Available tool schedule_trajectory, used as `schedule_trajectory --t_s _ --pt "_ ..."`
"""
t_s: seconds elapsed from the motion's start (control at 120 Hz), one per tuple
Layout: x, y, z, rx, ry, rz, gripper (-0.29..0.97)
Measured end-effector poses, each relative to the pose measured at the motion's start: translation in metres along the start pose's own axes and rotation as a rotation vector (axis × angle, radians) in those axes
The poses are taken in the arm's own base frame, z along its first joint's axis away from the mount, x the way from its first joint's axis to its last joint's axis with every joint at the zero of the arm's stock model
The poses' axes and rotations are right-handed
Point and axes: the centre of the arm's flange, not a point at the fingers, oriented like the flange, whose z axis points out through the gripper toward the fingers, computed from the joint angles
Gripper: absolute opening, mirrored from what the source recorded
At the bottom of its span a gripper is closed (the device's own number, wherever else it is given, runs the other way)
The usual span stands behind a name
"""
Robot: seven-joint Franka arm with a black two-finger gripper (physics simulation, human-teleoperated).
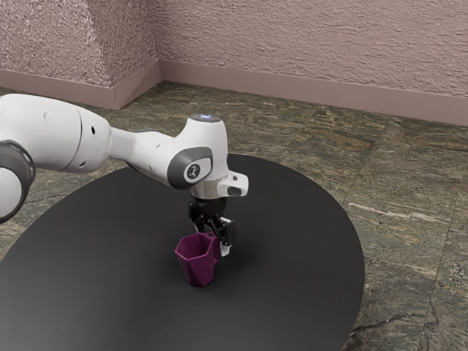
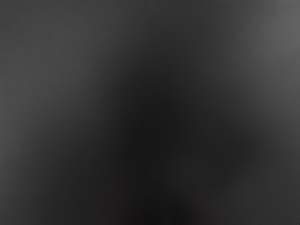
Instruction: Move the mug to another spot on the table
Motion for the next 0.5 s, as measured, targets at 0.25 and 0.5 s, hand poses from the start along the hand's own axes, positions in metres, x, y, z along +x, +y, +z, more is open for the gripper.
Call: schedule_trajectory --t_s 0.25,0.5 --pt "0.0003 -0.0002 0.0049 -0.002 -0.007 -0.013 0.42" --pt "0.0001 -0.0011 0.005 0.0 -0.008 -0.023 0.09"
